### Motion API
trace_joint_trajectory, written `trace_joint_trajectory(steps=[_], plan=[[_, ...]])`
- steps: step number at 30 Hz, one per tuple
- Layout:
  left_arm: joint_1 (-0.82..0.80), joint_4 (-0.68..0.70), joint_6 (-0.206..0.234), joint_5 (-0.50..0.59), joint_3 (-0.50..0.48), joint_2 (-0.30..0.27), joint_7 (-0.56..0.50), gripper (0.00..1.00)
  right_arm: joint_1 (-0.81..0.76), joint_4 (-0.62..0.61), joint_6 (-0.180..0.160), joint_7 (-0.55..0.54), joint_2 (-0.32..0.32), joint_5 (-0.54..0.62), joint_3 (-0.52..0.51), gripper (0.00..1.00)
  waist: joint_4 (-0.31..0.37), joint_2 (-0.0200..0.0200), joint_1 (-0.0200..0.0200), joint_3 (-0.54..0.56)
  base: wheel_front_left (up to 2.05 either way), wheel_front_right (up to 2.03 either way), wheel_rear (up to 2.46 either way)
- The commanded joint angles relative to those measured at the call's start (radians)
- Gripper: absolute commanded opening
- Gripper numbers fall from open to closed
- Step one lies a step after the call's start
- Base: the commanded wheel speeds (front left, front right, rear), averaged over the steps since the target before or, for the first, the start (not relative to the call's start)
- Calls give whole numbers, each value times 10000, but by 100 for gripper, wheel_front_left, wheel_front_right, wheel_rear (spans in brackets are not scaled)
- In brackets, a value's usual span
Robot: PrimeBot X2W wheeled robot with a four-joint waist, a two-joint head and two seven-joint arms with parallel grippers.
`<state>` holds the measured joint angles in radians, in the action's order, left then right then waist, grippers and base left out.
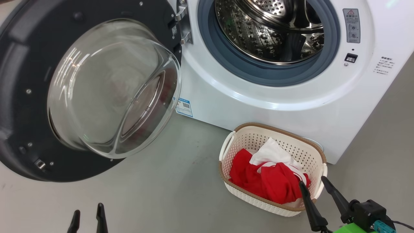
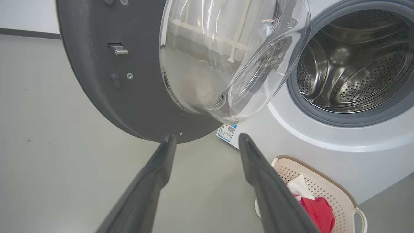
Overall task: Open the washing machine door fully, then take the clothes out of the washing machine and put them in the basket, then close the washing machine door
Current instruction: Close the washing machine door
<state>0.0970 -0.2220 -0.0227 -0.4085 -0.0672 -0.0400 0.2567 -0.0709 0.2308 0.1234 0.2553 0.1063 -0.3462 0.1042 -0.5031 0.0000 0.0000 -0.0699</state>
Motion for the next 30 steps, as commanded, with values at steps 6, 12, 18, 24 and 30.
trace_joint_trajectory(steps=[6, 12, 18, 24, 30], plan=[[-25, 440, 199, -259, -384, -103, 51, 100, 489, -97, 73, 65, 187, -86, 378, 100, -35, 0, 0, -34, 0, 0, 0], [-275, 916, -16, -418, -624, -103, 51, 0, 544, -99, 73, 65, 189, -103, 348, 100, -6, 0, 0, -41, 0, 0, 0], [-1363, 2960, -601, 234, -1938, -103, 51, 0, 425, -164, 73, 65, 123, -76, 176, 100, 0, 0, 0, -98, 0, 0, 0], [-3212, 4204, -1045, 1054, -3478, -765, 51, 0, 266, -248, 73, 65, -6, -37, -8, 100, 60, 0, 0, -72, 0, 0, 0], [-5305, 2475, -1075, -149, -4023, -2894, 51, 0, 146, -408, 73, 65, -96, 44, -240, 100, 269, 0, 0, -199, 0, 0, 0]])
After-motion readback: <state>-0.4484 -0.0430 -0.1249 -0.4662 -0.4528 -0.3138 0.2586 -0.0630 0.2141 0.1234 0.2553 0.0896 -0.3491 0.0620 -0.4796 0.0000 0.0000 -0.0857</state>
